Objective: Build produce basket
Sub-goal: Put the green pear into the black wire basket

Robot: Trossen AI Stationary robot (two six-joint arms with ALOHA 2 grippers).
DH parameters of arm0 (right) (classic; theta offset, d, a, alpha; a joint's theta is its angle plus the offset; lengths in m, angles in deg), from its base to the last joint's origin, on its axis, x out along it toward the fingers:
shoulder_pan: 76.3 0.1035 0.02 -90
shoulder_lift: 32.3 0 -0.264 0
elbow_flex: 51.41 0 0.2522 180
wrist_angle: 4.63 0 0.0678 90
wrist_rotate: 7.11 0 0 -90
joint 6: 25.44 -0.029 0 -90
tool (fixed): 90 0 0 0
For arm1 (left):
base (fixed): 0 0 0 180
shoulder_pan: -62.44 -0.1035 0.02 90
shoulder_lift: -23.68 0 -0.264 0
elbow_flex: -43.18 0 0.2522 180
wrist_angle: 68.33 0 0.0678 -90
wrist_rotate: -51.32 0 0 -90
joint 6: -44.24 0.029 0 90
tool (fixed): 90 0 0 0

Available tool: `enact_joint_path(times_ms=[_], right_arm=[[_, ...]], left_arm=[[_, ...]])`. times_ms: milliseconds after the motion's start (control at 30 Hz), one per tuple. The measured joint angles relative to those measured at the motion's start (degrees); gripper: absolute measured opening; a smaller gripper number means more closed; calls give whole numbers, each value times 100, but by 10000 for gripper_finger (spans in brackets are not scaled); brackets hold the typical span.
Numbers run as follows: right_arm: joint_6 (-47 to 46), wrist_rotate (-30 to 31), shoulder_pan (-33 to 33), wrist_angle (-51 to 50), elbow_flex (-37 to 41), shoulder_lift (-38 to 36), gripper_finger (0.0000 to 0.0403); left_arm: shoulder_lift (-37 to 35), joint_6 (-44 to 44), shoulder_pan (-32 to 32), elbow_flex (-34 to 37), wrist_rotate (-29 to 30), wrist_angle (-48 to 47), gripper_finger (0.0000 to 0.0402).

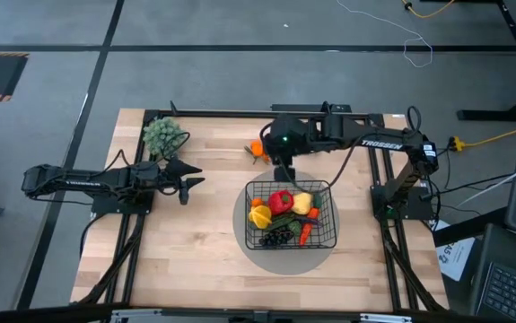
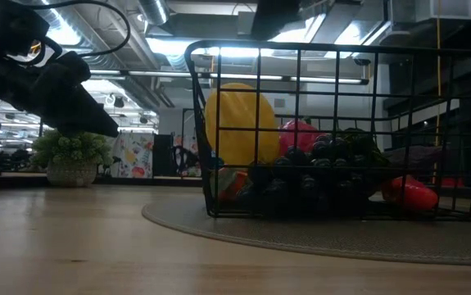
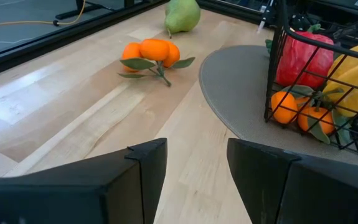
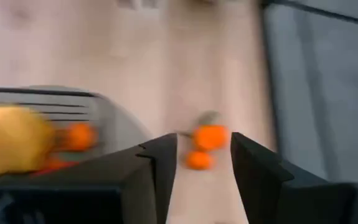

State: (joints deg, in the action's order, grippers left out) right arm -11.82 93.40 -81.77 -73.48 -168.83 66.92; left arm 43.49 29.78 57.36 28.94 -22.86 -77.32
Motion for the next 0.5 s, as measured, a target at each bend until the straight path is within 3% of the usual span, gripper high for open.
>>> enact_joint_path(times_ms=[200,367,500], right_arm=[[120,1205,-469,-212,0,0,139],[-76,1150,-1148,-773,-2,0,139],[-151,644,-1724,-1131,0,0,139]], left_arm=[[0,2,0,0,0,-29,157],[0,0,2,0,0,-138,157],[-2,-15,0,0,2,-140,157]])
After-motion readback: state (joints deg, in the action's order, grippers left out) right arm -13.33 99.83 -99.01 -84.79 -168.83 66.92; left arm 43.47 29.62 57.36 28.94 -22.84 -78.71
